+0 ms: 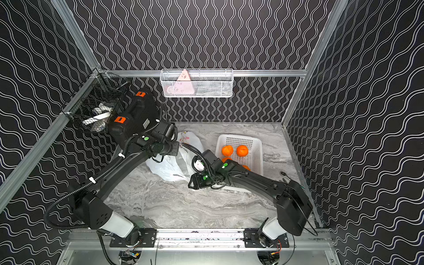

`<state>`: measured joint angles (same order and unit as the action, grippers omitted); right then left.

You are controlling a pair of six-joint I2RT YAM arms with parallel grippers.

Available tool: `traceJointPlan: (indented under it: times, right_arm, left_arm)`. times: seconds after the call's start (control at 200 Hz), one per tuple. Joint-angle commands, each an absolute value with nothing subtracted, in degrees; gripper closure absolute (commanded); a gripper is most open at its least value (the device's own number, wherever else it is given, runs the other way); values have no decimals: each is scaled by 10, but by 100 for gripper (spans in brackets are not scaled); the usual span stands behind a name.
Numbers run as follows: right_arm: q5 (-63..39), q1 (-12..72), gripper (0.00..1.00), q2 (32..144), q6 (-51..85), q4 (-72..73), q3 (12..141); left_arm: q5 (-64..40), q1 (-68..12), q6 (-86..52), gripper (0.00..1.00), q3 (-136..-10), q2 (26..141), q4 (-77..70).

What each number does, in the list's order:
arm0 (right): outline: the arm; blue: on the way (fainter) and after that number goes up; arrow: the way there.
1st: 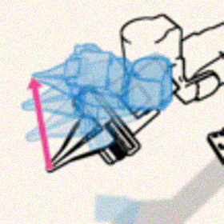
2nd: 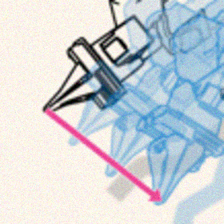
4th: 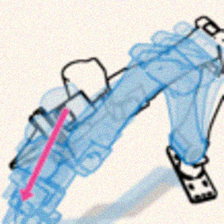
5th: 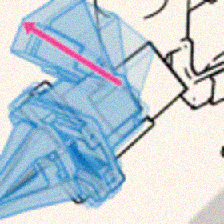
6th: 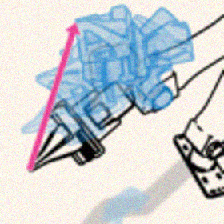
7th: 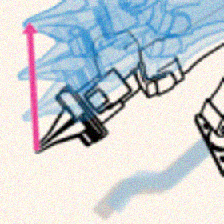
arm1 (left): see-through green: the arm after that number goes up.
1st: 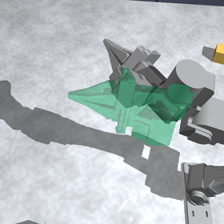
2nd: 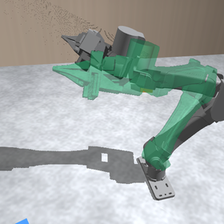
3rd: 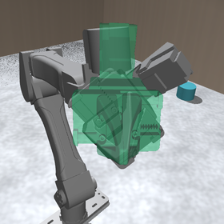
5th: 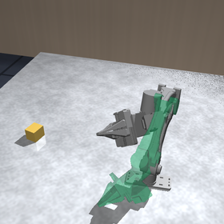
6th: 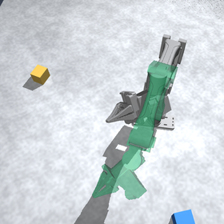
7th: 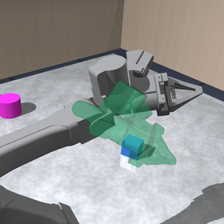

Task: Place the oranges into plastic bags & tie knots
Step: Move the basket to the center of the board.

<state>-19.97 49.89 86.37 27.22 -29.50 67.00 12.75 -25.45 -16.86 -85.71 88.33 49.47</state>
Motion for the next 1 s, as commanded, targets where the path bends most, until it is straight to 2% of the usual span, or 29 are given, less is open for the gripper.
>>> traceJointPlan:
  times: [0.0,0.13,0.255,0.52,0.585,0.67,0.735,0.836,0.906,0.996]
  right_arm:
    - [-115,495,43,878,288,-317,696]
    - [-70,496,41,947,307,-365,765]
    - [-38,496,37,973,319,-354,775]
    - [-55,496,37,1011,306,-339,766]
    - [-45,496,45,1015,305,-337,762]
    - [-31,495,66,1017,293,-351,774]
    - [-23,492,78,1013,281,-362,788]
    - [-14,481,92,999,262,-378,811]
    - [-18,470,96,991,253,-384,822]
    - [-30,448,96,982,243,-380,828]
  left_arm:
    - [111,-253,-181,100,-841,871,500]
    - [108,-253,-183,100,-839,868,507]
    - [107,-254,-182,100,-844,867,513]
    - [105,-254,-175,100,-841,863,516]
    - [106,-254,-174,100,-840,861,515]
    - [104,-254,-172,100,-837,860,514]
    - [103,-254,-171,100,-833,859,514]
    - [91,-254,-165,100,-817,852,505]
    - [80,-254,-158,100,-805,844,498]
    - [69,-256,-150,100,-792,835,495]
